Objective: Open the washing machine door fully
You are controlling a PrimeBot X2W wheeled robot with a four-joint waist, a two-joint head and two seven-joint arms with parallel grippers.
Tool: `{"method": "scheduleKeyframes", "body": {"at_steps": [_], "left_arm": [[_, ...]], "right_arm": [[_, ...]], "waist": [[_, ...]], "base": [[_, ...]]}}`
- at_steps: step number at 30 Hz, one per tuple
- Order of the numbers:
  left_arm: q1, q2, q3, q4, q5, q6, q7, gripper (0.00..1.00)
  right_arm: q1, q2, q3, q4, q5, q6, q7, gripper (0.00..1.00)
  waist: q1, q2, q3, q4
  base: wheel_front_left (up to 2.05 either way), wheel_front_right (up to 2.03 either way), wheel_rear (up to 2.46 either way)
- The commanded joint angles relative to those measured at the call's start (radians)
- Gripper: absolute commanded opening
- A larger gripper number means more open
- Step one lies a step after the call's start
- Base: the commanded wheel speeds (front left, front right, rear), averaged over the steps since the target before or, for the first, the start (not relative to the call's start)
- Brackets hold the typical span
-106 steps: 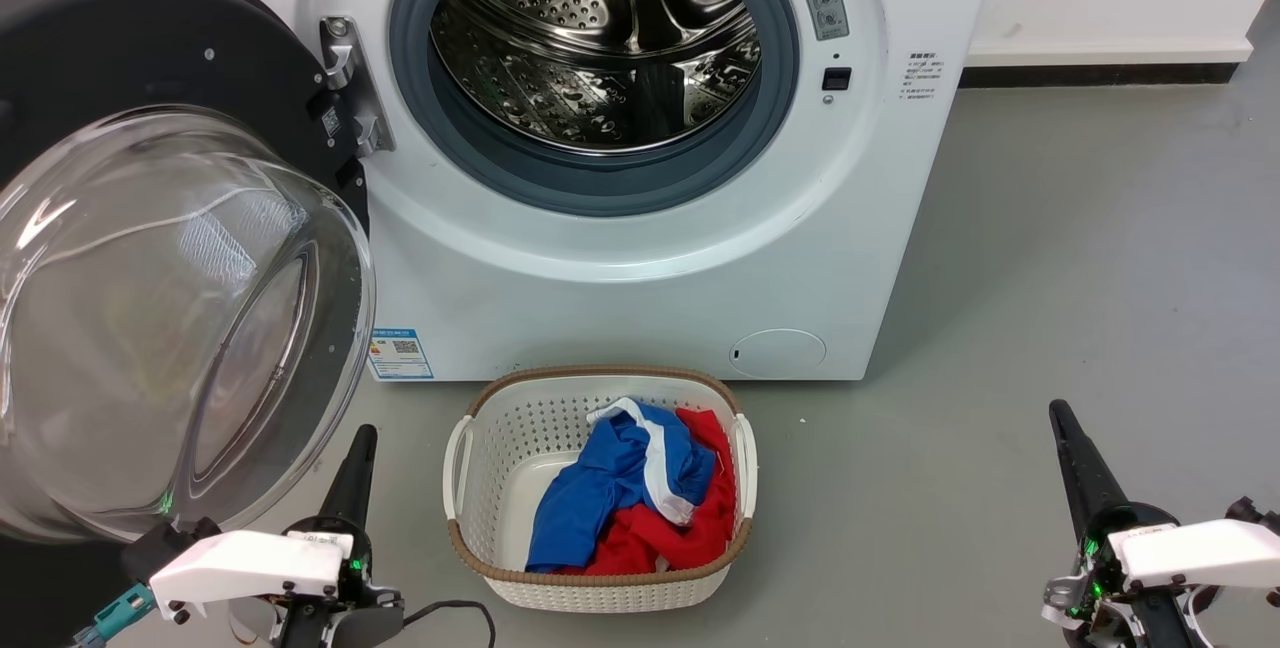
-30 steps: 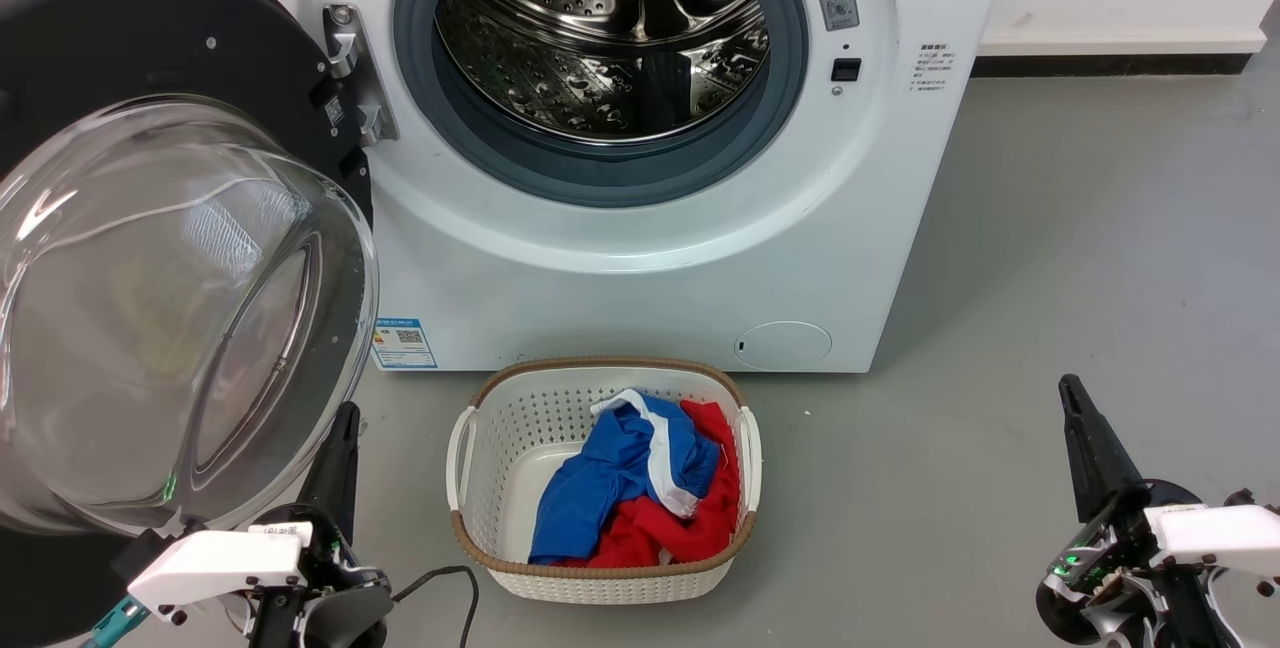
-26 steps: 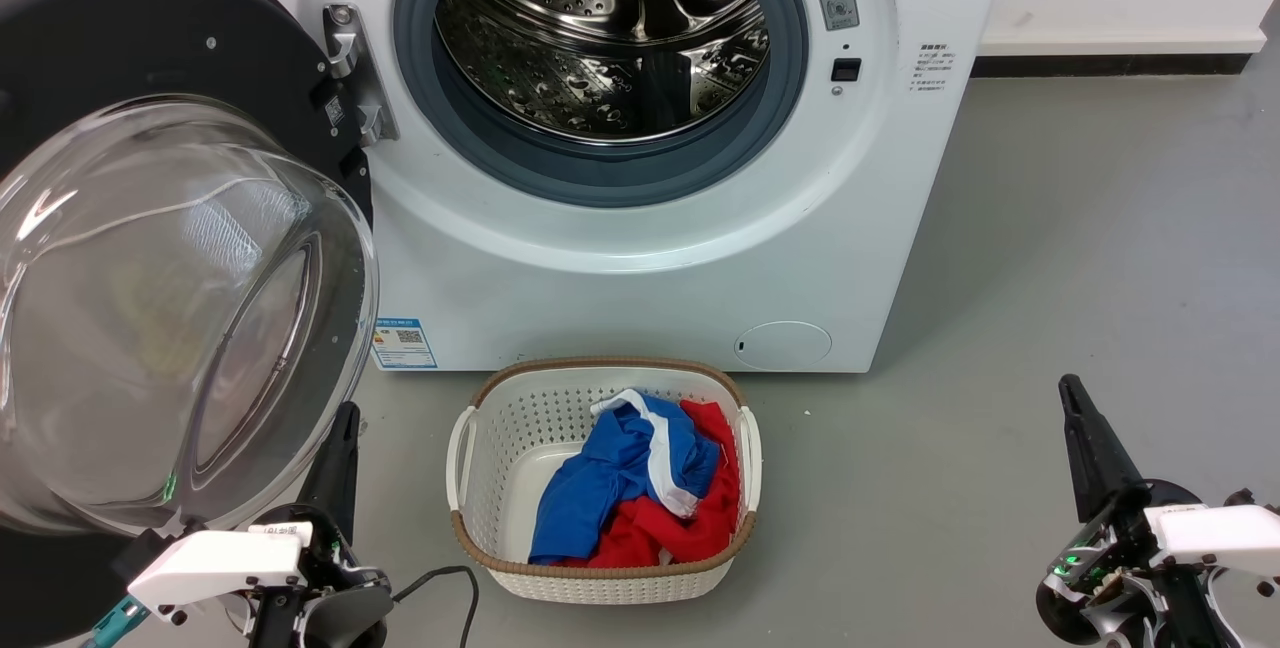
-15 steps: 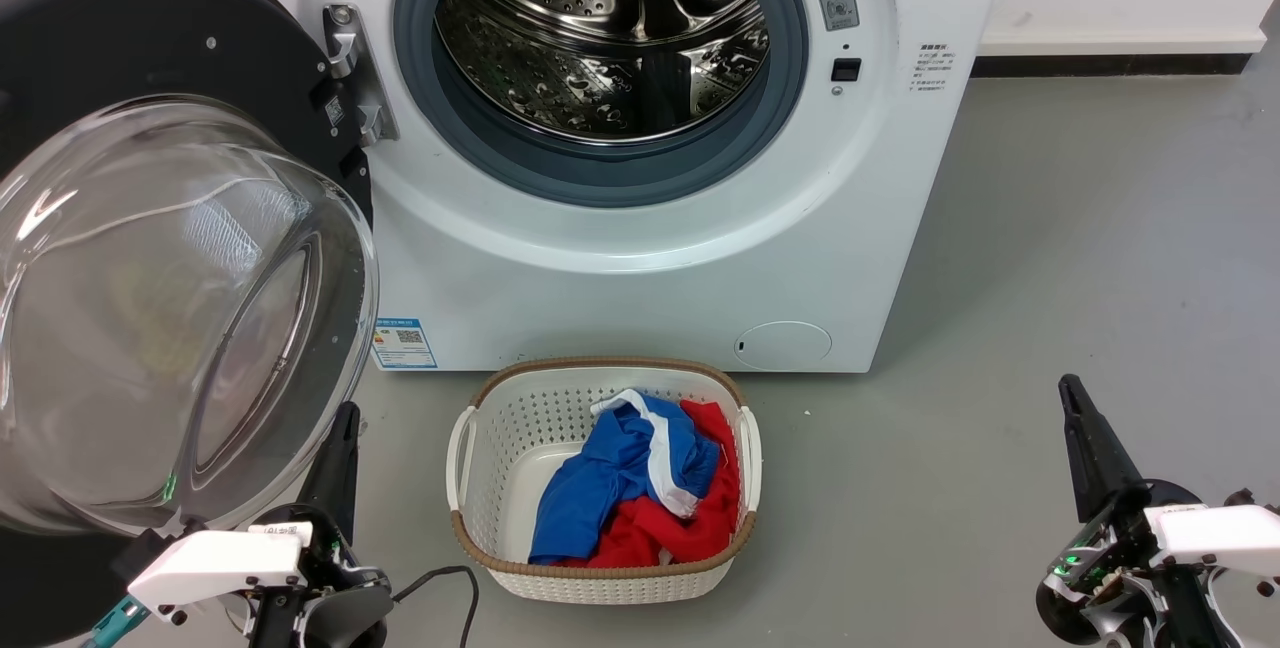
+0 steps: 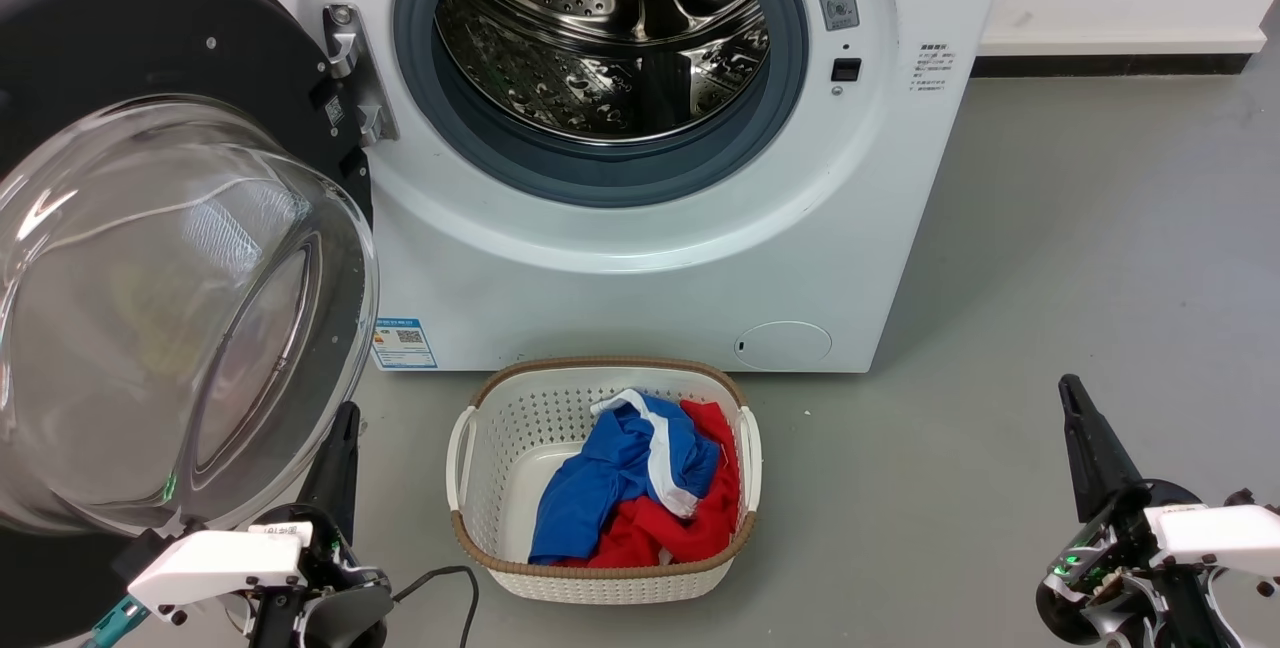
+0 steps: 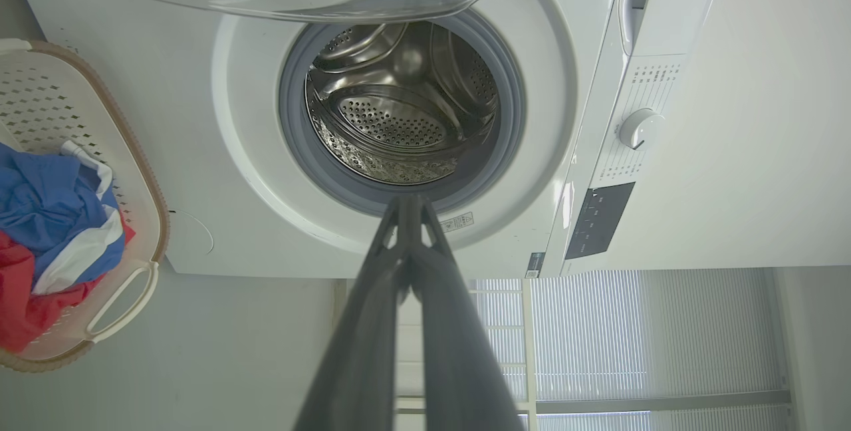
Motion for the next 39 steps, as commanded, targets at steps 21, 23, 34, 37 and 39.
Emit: {"method": "scheduleKeyframes", "body": {"at_steps": [21,23,34,37,39], "left_arm": [[-0.007,-0.003,0.002,-0.004,-0.001,-0.003,0.002,0.00],[-0.007,-0.003,0.002,-0.004,-0.001,-0.003,0.002,0.00],[-0.007,-0.003,0.002,-0.004,-0.001,-0.003,0.002,0.00],[-0.007,-0.003,0.002,-0.004,-0.001,-0.003,0.002,0.00],[-0.007,-0.003,0.002,-0.004,-0.001,-0.003,0.002,0.00]], "right_arm": [[-0.012,0.001,-0.001,0.001,0.004,0.000,0.001,0.00],[-0.012,0.001,-0.001,0.001,0.004,0.000,0.001,0.00],[-0.012,0.001,-0.001,0.001,0.004,0.000,0.001,0.00],[-0.012,0.001,-0.001,0.001,0.004,0.000,0.001,0.00],[-0.012,0.001,-0.001,0.001,0.004,0.000,0.001,0.00]], "waist": [[0.0000,0.0000,0.000,0.000],[0.0000,0.0000,0.000,0.000],[0.0000,0.0000,0.000,0.000],[0.0000,0.0000,0.000,0.000],[0.0000,0.0000,0.000,0.000]], "base": [[0.00,0.00,0.00],[0.00,0.00,0.00],[0.00,0.00,0.00],[0.00,0.00,0.00],[0.00,0.00,0.00]]}}
